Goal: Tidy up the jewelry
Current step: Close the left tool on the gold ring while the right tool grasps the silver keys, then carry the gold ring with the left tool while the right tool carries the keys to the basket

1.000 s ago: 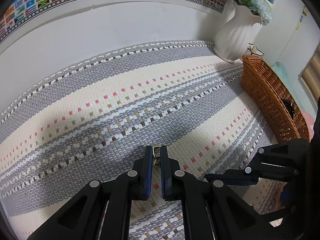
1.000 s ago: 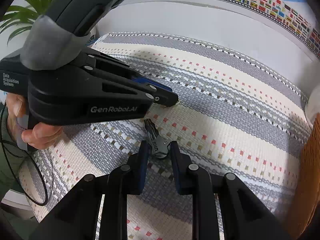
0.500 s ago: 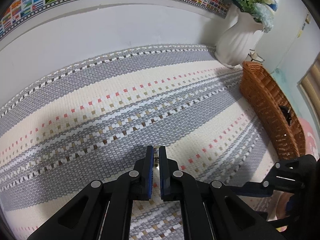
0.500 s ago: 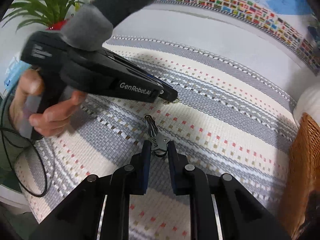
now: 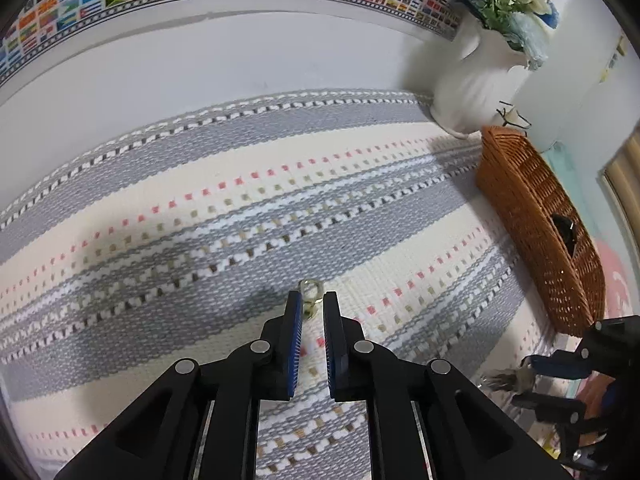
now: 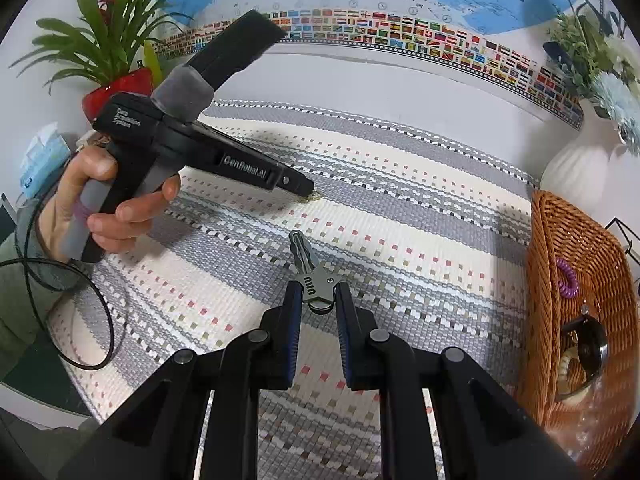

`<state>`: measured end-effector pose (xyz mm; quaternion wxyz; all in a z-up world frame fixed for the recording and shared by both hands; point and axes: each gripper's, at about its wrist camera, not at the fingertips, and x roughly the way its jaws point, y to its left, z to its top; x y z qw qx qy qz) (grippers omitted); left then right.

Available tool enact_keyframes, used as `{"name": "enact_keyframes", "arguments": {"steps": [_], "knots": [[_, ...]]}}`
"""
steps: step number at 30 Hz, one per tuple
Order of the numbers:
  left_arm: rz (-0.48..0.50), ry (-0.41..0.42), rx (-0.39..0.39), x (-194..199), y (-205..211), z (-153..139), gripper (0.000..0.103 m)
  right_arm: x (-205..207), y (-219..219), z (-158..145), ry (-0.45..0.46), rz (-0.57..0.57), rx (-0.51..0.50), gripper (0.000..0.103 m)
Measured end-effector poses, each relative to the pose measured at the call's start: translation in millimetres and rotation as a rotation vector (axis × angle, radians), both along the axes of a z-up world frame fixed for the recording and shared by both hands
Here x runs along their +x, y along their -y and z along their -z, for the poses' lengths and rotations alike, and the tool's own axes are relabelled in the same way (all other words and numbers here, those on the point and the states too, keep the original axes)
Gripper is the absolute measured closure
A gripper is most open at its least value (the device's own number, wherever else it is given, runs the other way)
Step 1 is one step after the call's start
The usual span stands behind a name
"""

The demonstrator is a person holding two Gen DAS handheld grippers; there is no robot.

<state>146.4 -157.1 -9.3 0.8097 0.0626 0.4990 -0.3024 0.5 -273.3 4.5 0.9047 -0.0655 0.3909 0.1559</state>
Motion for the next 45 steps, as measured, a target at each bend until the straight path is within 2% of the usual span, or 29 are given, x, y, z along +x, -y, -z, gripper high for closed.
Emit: {"name": "enact_keyframes", "arguments": {"steps": [3,8,16,19,26,29,35,41,45], "knots": [[0.007,0.017,0.025,-3,2,2,0.093,0,0,2,-0.002,-0.002,0.014,0.085],[0.014,0.001,0.02,-1,5,9,0.093,2,6,6,-0.007,0.001,0.037,0.085],[0.01,0.052,0.029,-2,8,12,0.095,7,10,10,-0.02,0.003,0.058,0.085],[0.019,0.049,-0.012,-3,6,9,0.095,6,10,10,-0.017,0.004,0.064,0.085],[0.059,0.014,-0.161,-8,-3,-13,0.095,-3,19,-7,0.019,0.018,0.086,0.085],[0.082,0.028,-0.176,-15,3,-25,0.095,-13,27,-20,0.056,0.032,0.098,0.085],[0.164,0.083,-0.181,-40,41,-55,0.095,-39,56,-47,0.142,0.071,0.118,0.085],[0.269,0.16,-0.182,-72,99,-88,0.095,-70,107,-78,0.21,0.169,0.083,0.085],[0.326,0.161,-0.192,-83,145,-100,0.095,-85,153,-85,0.175,0.307,0.034,0.085]]}}
